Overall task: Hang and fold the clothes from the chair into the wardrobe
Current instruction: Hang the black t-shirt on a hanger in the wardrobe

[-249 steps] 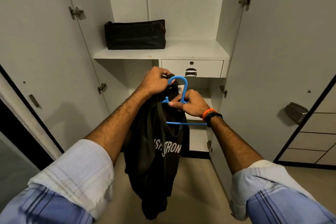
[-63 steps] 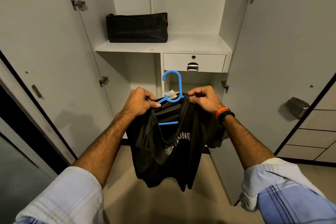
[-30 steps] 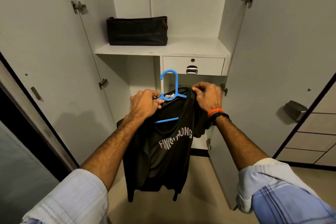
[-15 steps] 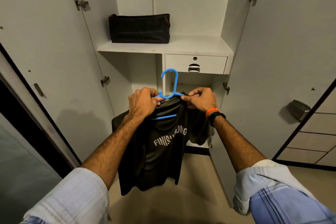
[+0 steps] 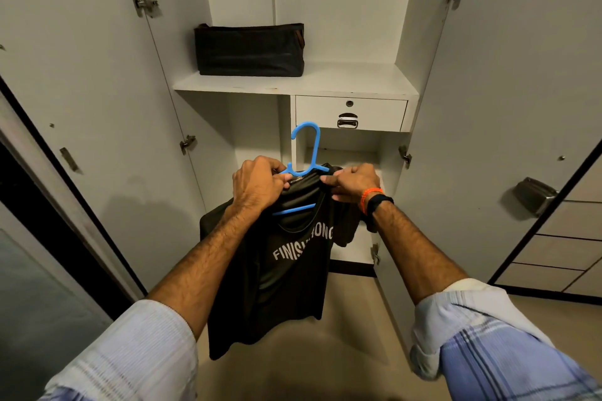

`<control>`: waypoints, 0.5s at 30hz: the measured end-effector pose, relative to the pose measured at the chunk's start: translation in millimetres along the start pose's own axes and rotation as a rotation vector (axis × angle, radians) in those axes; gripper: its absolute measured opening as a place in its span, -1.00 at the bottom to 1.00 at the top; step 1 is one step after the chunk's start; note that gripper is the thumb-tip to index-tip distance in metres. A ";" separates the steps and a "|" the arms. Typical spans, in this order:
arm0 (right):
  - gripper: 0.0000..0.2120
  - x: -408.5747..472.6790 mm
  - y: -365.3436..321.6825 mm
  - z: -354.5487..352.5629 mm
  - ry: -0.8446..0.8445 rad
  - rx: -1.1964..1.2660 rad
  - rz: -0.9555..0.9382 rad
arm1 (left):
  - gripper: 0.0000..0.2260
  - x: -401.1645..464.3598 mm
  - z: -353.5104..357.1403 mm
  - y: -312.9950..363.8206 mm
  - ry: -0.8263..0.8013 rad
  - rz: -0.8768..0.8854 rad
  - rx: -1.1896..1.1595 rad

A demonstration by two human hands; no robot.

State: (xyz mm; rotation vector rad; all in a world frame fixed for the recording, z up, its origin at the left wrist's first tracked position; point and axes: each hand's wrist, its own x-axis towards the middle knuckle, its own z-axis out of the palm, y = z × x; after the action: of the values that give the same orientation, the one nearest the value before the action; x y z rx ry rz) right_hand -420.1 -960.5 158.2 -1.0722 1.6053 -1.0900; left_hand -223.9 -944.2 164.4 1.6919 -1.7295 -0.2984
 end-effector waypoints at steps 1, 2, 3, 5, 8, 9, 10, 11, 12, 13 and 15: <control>-0.81 -0.7 1.9 1.1 0.023 0.011 -0.013 | -0.86 0.3 -0.5 0.4 0.000 -0.001 -0.001; -0.84 -0.5 3.3 2.3 0.048 0.019 -0.027 | -0.86 0.8 -1.1 0.1 0.000 -0.004 0.001; -0.87 -0.8 4.2 2.4 0.064 0.028 -0.037 | -0.85 0.8 -1.5 0.1 0.002 -0.003 0.006; -0.94 0.1 4.9 1.5 0.065 0.063 -0.035 | -0.84 1.1 -1.6 -1.9 0.011 -0.005 0.024; -0.94 1.4 2.2 -2.9 0.023 0.115 -0.037 | -0.81 0.1 -0.9 -3.3 0.017 -0.023 0.045; -0.93 1.2 1.0 -5.0 0.005 0.127 -0.033 | -0.80 -0.2 -0.1 -4.1 0.019 -0.024 0.055; -0.93 0.6 0.1 -6.8 -0.021 0.153 -0.018 | -0.79 -0.5 0.7 -4.6 0.021 -0.025 0.065; -0.95 -1.2 -1.1 -8.8 -0.057 0.183 0.008 | -0.78 -1.0 1.2 -4.7 0.023 -0.022 0.072; -0.95 -3.9 -2.2 -10.4 -0.098 0.217 0.040 | -0.77 -1.6 1.7 -3.8 0.021 -0.020 0.075; -0.94 -5.6 -2.6 -11.9 -0.134 0.225 0.064 | -0.76 -1.8 2.2 -3.1 0.020 -0.015 0.078; -0.91 -6.7 -2.3 -13.7 -0.167 0.177 0.079 | -0.75 -2.2 3.1 -1.4 0.018 -0.008 0.087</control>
State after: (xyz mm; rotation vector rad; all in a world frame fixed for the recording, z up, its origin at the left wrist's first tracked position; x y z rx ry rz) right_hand -431.3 -952.1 164.6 -0.9488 1.3812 -1.0411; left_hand -224.8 -943.2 160.6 1.7586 -1.7450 -0.2135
